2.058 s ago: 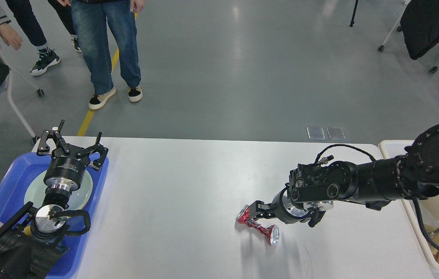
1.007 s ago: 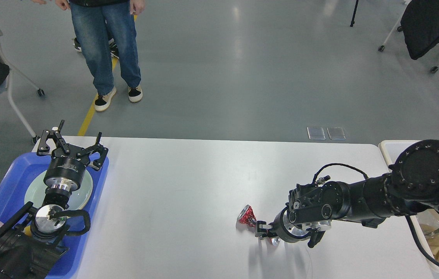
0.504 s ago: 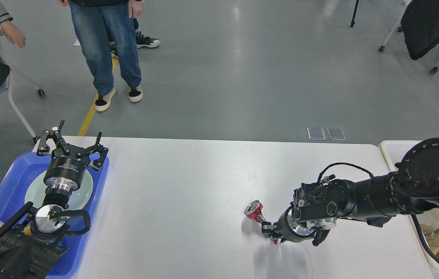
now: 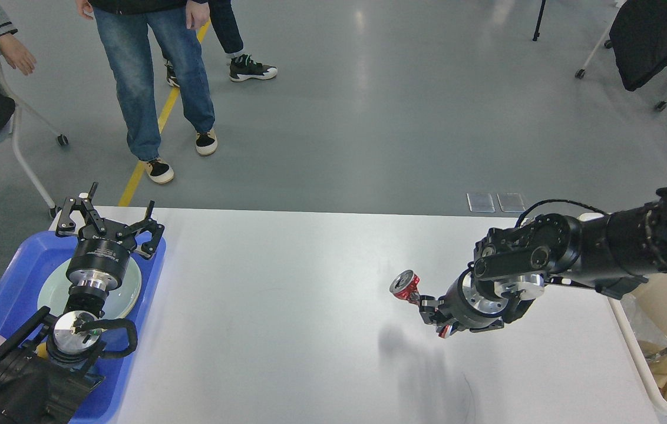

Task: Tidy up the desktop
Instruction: 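Lift the red can and drop it into the white bin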

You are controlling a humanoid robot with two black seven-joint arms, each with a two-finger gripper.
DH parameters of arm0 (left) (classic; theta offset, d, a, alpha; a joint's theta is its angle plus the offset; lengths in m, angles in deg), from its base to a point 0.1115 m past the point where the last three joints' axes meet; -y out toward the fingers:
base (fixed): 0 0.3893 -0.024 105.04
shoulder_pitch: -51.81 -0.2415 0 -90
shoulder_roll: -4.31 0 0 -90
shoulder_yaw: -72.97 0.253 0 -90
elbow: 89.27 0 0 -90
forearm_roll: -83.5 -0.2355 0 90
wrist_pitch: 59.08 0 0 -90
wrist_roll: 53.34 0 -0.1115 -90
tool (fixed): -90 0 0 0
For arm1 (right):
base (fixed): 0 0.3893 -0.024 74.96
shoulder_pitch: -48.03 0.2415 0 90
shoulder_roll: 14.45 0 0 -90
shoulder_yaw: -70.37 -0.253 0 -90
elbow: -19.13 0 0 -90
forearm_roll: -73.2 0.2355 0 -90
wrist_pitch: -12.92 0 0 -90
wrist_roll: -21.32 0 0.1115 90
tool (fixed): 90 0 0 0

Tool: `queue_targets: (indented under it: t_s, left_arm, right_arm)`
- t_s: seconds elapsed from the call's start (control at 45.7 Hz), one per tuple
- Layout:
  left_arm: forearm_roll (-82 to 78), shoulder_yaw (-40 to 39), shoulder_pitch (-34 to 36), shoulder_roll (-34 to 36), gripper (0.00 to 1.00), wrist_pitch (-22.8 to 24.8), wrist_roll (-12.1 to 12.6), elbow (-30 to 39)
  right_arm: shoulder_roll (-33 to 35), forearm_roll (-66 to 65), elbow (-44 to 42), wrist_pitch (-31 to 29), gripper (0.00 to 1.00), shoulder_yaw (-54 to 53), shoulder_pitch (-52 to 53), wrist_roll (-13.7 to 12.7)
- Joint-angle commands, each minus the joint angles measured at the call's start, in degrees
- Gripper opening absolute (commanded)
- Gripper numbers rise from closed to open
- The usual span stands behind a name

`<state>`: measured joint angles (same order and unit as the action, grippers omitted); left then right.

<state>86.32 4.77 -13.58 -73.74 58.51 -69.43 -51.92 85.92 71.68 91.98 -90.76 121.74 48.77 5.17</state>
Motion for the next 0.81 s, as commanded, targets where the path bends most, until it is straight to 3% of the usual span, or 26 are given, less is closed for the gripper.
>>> queue_targets:
  t_s: [0.0, 0.241, 0.613, 0.679, 0.788]
  left_arm:
    - [0.0, 0.0, 0.0, 0.0, 0.96, 0.0, 0.0, 0.0]
    - [0.0, 0.0, 0.0, 0.0, 0.96, 0.0, 0.0, 0.0]
    - [0.0, 0.0, 0.0, 0.0, 0.96, 0.0, 0.0, 0.0]
    - [0.0, 0.0, 0.0, 0.0, 0.96, 0.0, 0.0, 0.0]
    - [0.0, 0.0, 0.0, 0.0, 0.96, 0.0, 0.0, 0.0]
  right_arm:
    - [3.2, 2.7, 4.2, -4.8, 0.00, 5.8, 10.2, 0.2]
    - [8.5, 4.2, 10.2, -17.6, 0.00, 17.3, 28.5, 0.1]
    - [10.5, 7.6, 23.0, -18.5, 0.00, 26.6, 44.6, 0.8]
    - [9.9, 10.0, 22.9, -18.6, 0.00, 29.3, 45.0, 2.6]
    - [9.2, 10.5, 22.8, -18.7, 0.00, 34.2, 46.5, 10.0]
